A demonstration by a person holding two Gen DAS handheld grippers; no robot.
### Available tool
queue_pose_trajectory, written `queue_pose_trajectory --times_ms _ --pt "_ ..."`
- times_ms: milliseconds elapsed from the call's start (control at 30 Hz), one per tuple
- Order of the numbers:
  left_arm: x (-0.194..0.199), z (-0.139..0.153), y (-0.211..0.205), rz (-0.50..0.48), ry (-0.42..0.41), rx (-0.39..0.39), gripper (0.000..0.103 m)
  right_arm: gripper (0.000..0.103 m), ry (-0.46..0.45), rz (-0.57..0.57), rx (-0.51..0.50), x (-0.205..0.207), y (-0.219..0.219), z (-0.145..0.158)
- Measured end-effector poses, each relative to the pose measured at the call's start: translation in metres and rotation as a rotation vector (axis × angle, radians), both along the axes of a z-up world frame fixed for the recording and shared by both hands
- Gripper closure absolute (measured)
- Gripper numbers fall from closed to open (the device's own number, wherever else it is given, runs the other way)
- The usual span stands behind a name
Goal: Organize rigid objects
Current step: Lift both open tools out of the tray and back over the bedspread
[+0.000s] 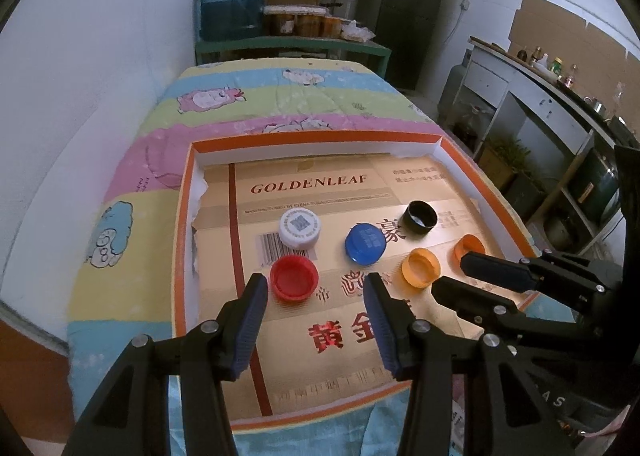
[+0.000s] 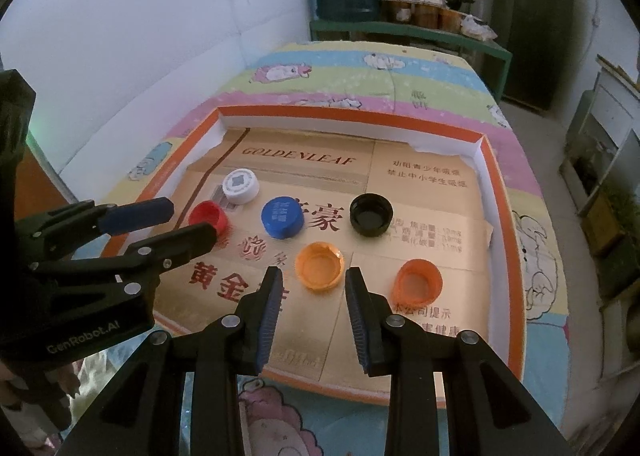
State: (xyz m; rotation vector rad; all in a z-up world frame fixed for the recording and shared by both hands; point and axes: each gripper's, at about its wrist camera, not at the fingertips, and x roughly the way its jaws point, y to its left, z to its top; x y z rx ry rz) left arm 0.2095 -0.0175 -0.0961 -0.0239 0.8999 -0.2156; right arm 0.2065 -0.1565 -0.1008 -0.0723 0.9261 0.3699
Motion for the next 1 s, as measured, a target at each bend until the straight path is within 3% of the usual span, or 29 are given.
queue_pose_trajectory --times_ms 1000 --pt "-0.069 0.040 0.005 0.017 -0.092 -0.006 0.053 0.070 -0.089 -0.009 -0.020 -0.069 -0.003 0.042"
